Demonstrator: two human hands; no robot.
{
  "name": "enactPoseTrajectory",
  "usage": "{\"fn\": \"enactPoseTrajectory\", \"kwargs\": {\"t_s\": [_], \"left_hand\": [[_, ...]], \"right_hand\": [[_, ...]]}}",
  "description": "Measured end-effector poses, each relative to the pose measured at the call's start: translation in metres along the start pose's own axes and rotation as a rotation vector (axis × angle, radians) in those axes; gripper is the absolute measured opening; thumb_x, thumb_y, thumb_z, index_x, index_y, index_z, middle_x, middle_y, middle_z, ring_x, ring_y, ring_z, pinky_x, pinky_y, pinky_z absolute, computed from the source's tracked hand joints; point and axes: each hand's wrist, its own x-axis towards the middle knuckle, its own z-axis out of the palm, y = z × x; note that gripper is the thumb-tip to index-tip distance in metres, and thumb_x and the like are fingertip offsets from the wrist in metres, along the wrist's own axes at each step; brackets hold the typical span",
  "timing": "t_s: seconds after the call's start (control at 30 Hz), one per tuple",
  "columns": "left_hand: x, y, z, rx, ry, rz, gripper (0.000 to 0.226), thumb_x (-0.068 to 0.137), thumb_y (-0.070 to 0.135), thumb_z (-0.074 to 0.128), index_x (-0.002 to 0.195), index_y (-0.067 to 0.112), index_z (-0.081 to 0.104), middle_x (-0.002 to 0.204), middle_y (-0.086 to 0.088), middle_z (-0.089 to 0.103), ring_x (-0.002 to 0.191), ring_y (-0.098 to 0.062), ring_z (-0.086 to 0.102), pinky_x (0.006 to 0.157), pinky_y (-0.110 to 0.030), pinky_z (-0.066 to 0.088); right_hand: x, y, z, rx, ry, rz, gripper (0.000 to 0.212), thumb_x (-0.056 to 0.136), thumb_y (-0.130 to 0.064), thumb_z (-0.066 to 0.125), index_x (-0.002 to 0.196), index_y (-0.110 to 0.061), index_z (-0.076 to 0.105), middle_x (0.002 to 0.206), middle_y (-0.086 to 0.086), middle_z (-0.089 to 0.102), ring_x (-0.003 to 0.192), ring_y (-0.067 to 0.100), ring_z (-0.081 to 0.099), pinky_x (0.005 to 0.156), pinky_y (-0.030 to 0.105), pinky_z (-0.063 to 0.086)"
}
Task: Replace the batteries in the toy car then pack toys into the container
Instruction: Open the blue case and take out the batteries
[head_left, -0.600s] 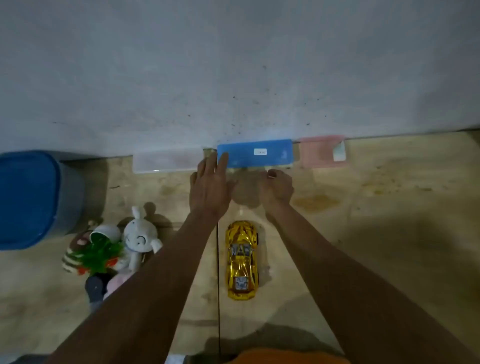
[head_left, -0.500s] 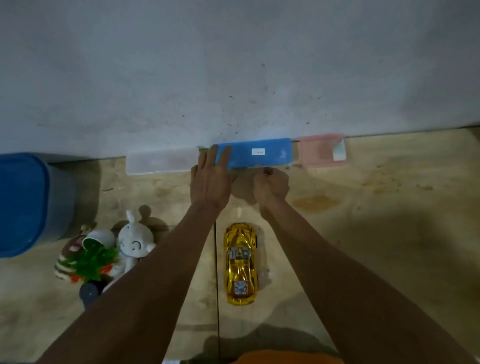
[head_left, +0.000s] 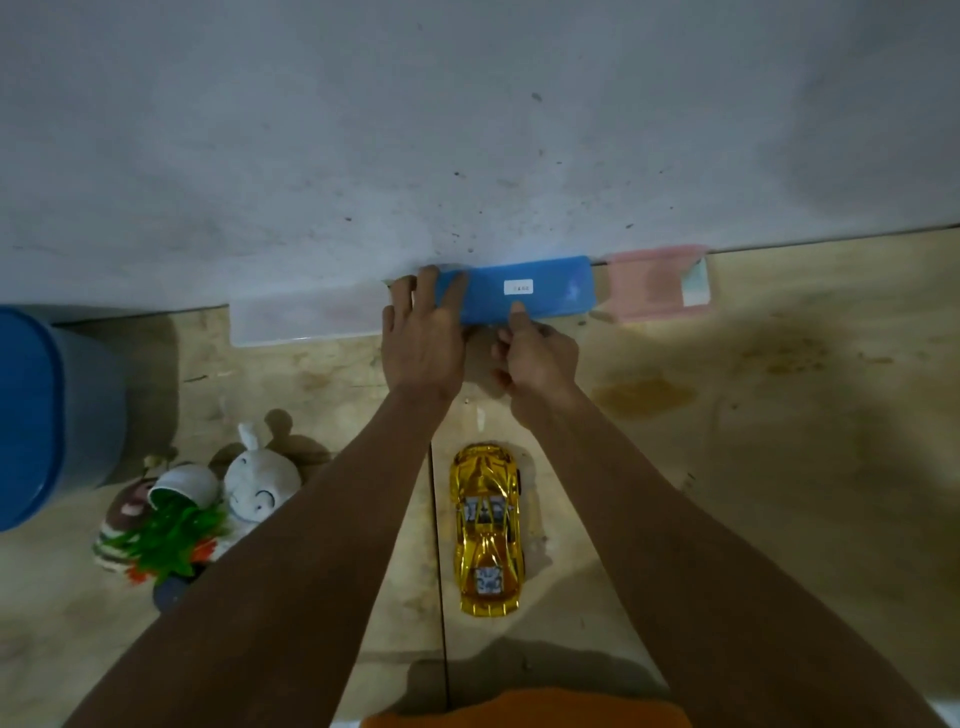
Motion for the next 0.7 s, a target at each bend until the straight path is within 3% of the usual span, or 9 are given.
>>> {"fn": "enactPoseTrajectory", "kwargs": {"t_s": [0.1, 0.2, 0.33, 0.43, 0.6, 0.7], "left_hand": [[0.002, 0.002, -0.002, -0.003, 0.008, -0.008, 0.062, 0.087, 0.02, 0.073, 0.144, 0.02, 0.048, 0.145, -0.014, 0.045, 0.133, -0.038, 0.04, 0.101, -0.047, 0.045], [-0.001, 0.003, -0.003, -0.055, 0.022, 0.002, 0.067, 0.084, 0.019, 0.076, 0.144, 0.018, 0.047, 0.145, -0.015, 0.044, 0.134, -0.039, 0.038, 0.099, -0.049, 0.048], [-0.007, 0.004, -0.001, -0.178, 0.158, -0.051, 0.079, 0.075, 0.01, 0.083, 0.139, 0.015, 0.036, 0.144, -0.016, 0.038, 0.128, -0.034, 0.042, 0.089, -0.047, 0.057], [-0.011, 0.005, -0.005, -0.142, 0.246, -0.144, 0.078, 0.067, 0.021, 0.087, 0.129, 0.015, 0.039, 0.135, -0.012, 0.044, 0.118, -0.031, 0.046, 0.086, -0.04, 0.051], [-0.016, 0.004, -0.015, -0.022, 0.212, -0.078, 0.062, 0.066, 0.033, 0.087, 0.111, 0.013, 0.05, 0.114, -0.013, 0.054, 0.1, -0.032, 0.048, 0.078, -0.041, 0.043], [-0.016, 0.004, -0.014, 0.007, 0.141, -0.045, 0.06, 0.077, 0.033, 0.08, 0.126, 0.015, 0.051, 0.125, -0.012, 0.054, 0.11, -0.033, 0.048, 0.084, -0.044, 0.043]], "right_hand": [[-0.006, -0.011, -0.003, -0.013, 0.025, -0.03, 0.027, 0.093, -0.039, 0.065, 0.097, -0.012, 0.067, 0.08, 0.003, 0.072, 0.063, 0.01, 0.065, 0.052, 0.025, 0.051], [-0.01, -0.022, -0.008, -0.016, 0.007, -0.025, 0.023, 0.091, -0.034, 0.069, 0.099, -0.013, 0.067, 0.083, 0.001, 0.074, 0.064, 0.009, 0.069, 0.054, 0.025, 0.054], [-0.01, -0.034, -0.012, -0.05, -0.047, -0.103, 0.02, 0.092, -0.035, 0.069, 0.091, -0.015, 0.067, 0.079, -0.001, 0.073, 0.067, 0.01, 0.07, 0.053, 0.026, 0.051], [-0.007, -0.052, -0.009, -0.11, -0.024, -0.164, 0.021, 0.094, -0.038, 0.066, 0.087, -0.018, 0.065, 0.076, -0.004, 0.073, 0.066, 0.008, 0.069, 0.051, 0.024, 0.048], [-0.004, -0.067, -0.013, -0.197, -0.05, -0.188, 0.02, 0.094, -0.04, 0.065, 0.084, -0.022, 0.063, 0.085, -0.004, 0.074, 0.076, 0.01, 0.072, 0.052, 0.024, 0.047], [-0.004, -0.069, -0.017, -0.209, -0.064, -0.193, 0.02, 0.094, -0.038, 0.065, 0.088, -0.02, 0.066, 0.084, -0.003, 0.074, 0.073, 0.01, 0.071, 0.052, 0.023, 0.048]]}}
